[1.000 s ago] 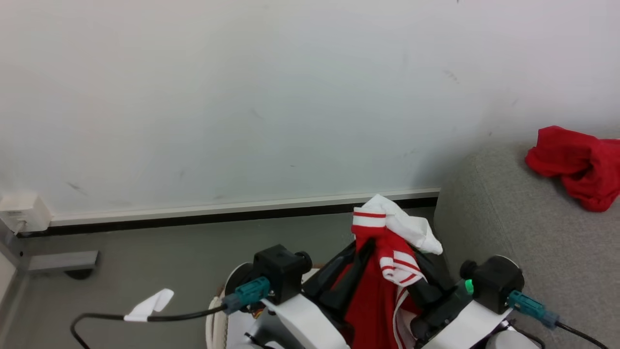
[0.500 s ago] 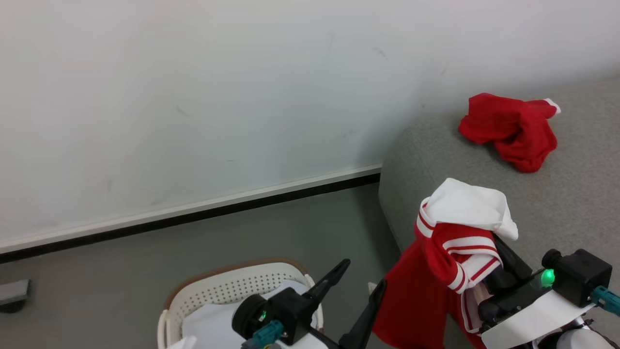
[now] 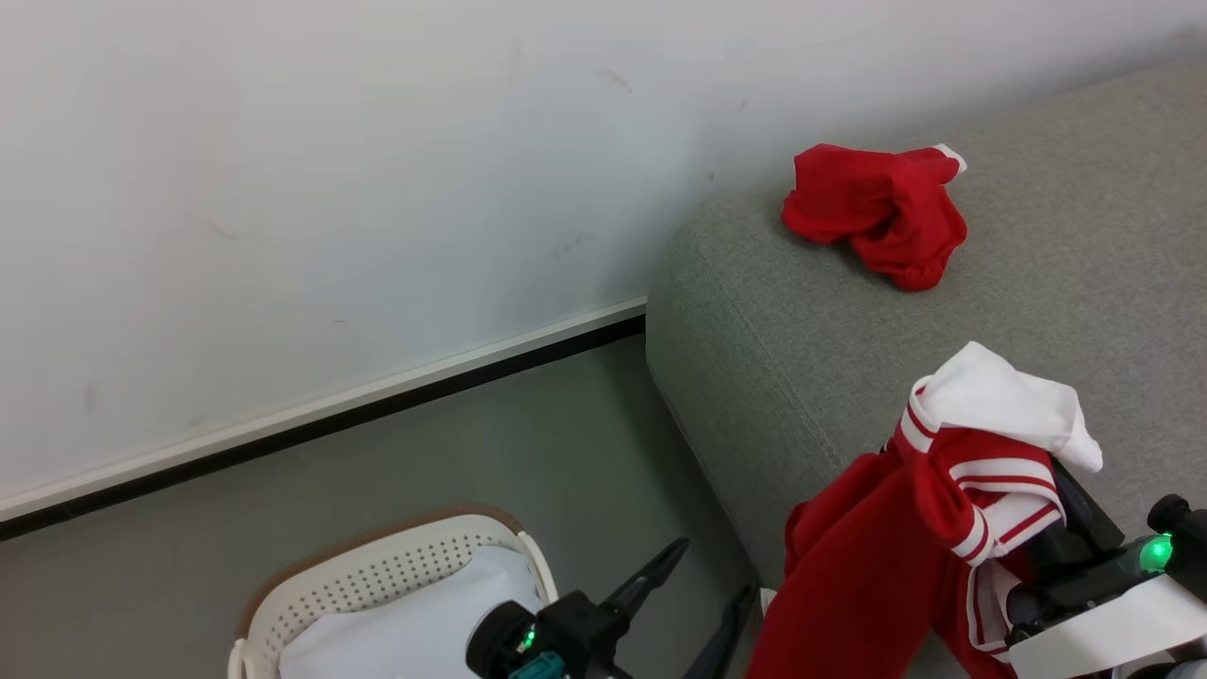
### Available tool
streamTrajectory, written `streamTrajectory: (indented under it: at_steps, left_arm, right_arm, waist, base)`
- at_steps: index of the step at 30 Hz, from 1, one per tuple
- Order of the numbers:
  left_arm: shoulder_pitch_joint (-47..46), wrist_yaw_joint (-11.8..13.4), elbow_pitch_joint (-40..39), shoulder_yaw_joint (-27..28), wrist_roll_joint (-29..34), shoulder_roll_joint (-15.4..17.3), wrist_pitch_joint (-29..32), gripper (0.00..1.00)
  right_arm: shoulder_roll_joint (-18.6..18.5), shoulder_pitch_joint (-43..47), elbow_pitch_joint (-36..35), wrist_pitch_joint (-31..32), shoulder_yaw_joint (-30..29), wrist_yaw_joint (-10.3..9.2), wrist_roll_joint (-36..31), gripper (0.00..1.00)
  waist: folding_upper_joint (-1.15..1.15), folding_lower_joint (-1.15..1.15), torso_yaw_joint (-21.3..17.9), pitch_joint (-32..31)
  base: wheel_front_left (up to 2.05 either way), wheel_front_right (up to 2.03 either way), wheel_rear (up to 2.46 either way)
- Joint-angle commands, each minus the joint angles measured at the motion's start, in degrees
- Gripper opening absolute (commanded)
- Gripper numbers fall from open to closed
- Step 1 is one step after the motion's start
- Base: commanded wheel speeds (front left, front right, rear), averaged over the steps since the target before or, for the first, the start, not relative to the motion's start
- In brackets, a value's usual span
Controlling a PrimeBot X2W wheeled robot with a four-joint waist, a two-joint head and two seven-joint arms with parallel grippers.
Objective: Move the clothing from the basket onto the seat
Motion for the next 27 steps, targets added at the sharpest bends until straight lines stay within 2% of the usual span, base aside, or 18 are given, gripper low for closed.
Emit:
streamTrajectory:
  at_steps: [1,16,21,27]
  left_arm:
    - [0.16,-0.13,0.38,0.19,-0.08,0.03,-0.5,1.0]
    - [-2.2,-0.78,1.43,0.84,0.54,-0.23,-1.25,1.0]
    - [-5.42,-0.62,0.35,1.22,1.89,1.12,-0.03,1.0]
    - [-11.86,-0.77,-2.07,2.34,3.81,3.05,2.46,1.0]
  right_arm:
    - [-0.31,0.74,-0.48,0.05,-0.65,-0.13,-0.64,0.0]
    - [0.73,-0.98,-0.53,0.39,-3.29,-0.13,0.11,0.0]
    - [1.19,-6.49,1.36,-0.19,-5.27,-0.13,0.84,0.0]
    - [0.83,-19.63,4.68,-0.13,-9.33,-0.13,1.29,0.0]
  waist:
    - [-0.01,0.0,0.11,0.0]
    - [-0.01,0.0,2.64,2.01]
    - [-0.01,0.0,4.89,7.71]
    - [-0.01,0.0,9.27,18.94]
  base:
    - [0.0,0.0,0.0]
    - [0.0,0.0,0.0]
    - [0.0,0.0,0.0]
    - [0.0,0.0,0.0]
